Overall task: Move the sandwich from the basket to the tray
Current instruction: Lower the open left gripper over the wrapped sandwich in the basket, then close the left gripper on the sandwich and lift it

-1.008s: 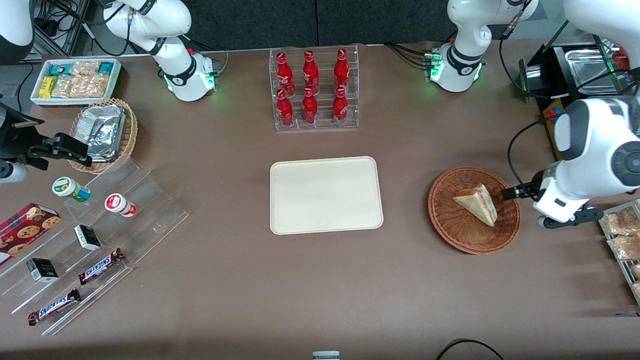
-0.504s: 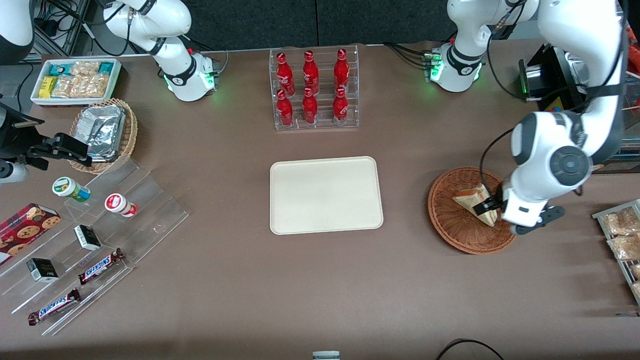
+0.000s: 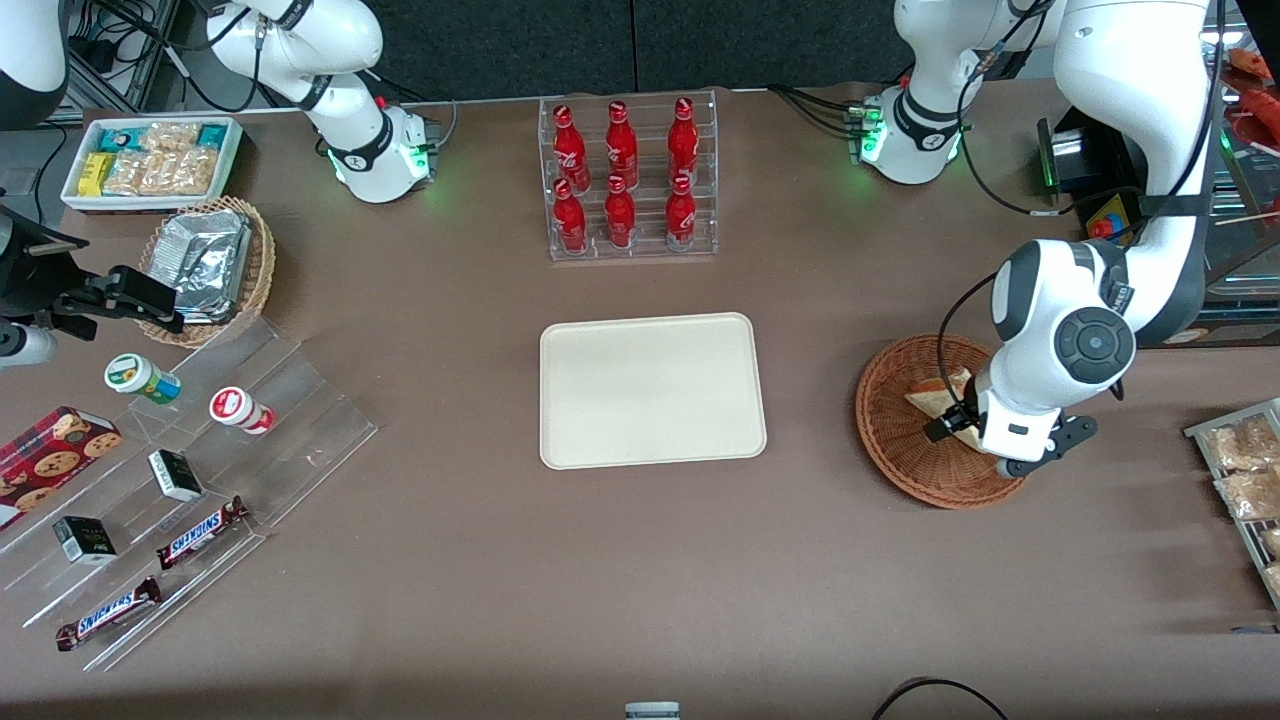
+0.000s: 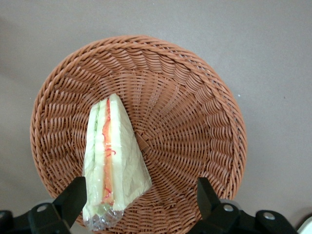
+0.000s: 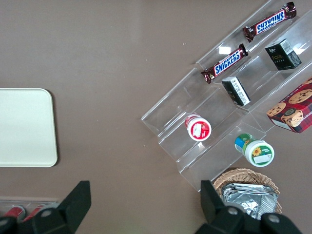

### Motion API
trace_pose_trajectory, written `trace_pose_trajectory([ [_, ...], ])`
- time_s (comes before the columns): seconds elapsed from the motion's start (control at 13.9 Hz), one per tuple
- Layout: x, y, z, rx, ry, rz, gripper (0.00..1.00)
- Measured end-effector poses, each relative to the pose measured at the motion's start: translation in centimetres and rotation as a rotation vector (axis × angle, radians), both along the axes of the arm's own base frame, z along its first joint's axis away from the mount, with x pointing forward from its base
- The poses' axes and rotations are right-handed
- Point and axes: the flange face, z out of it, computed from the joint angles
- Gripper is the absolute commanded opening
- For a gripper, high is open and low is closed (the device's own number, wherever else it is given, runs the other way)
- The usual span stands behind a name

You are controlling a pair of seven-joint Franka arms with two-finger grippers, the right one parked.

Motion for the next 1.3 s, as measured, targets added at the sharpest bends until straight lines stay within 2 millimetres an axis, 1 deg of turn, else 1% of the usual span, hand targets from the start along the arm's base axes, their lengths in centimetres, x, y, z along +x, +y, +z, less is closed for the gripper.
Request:
trace_pose_trajectory([
  [0.22,0.1,0.6,-0.5,0.006,-0.003,0.053,1.00],
  [0.36,-0.2,0.8,-1.4,0.014,0.010,0.098,1.00],
  [0.43,-0.5,1.2,-1.9,0.018,0.012,0.117,1.00],
  [0.58,-1.4,2.5,-2.8,0.021,0.000,0.149,1.00],
  [0.72,-2.6,3.2,-3.1,0.021,-0.015,0.187,1.00],
  [0.94,-4.0,3.2,-3.2,0.017,-0.052,0.271,1.00],
  [1.3,-5.9,3.3,-5.2,0.019,-0.044,0.309,1.00],
])
